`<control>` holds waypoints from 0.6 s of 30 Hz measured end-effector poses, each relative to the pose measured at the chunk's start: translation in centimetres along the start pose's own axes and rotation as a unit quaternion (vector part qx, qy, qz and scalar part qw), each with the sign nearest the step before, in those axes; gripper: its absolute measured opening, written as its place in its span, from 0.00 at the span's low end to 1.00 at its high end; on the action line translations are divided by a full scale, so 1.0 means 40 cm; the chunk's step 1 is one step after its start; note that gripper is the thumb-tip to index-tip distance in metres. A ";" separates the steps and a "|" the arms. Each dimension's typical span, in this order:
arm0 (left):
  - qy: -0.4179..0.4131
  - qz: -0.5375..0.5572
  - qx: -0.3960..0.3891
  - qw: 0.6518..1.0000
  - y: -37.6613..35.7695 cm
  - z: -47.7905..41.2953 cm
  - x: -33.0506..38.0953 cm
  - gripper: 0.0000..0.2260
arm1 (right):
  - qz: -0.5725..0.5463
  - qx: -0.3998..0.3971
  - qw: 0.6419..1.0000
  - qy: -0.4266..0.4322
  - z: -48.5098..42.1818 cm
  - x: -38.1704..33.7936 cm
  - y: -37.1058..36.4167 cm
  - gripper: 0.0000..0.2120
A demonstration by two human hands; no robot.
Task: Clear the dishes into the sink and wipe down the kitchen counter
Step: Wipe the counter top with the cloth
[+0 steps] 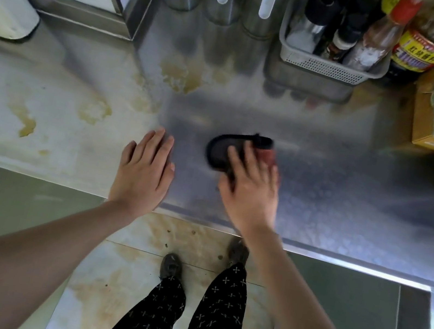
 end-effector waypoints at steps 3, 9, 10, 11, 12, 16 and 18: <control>0.000 0.004 0.002 1.000 -0.004 -0.001 -0.006 0.23 | -0.006 0.005 0.989 -0.146 -0.046 0.180 0.003 0.27; 0.004 -0.015 -0.008 1.000 -0.013 -0.003 -0.010 0.23 | -0.033 0.004 0.990 -0.136 -0.091 -0.009 0.011 0.27; 0.005 -0.019 -0.011 1.000 -0.014 -0.003 -0.011 0.23 | -0.019 0.000 0.998 -0.065 -0.078 -0.087 0.009 0.26; 0.006 -0.020 -0.013 1.000 -0.016 -0.003 -0.012 0.23 | -0.009 0.000 1.000 -0.006 -0.063 -0.142 0.010 0.26; 0.007 -0.019 -0.013 1.000 -0.016 -0.004 -0.013 0.23 | -0.004 0.005 0.999 0.035 -0.056 -0.164 0.010 0.25; 0.011 0.000 -0.011 1.000 -0.012 0.000 -0.011 0.23 | 0.005 0.018 1.000 0.006 -0.135 -0.021 0.016 0.26; 0.006 0.006 -0.014 1.000 -0.013 0.000 -0.009 0.23 | 0.004 0.022 0.997 -0.071 -0.190 0.089 0.024 0.26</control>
Point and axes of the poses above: each hand's wrist, its own z-axis away from the middle knuckle, its own y-axis out of the back of the hand, x = y × z, the point moved 8 cm from there along -z, towards the middle knuckle, and after that the axes turned 14 degrees about z, right-handed, at the moved point
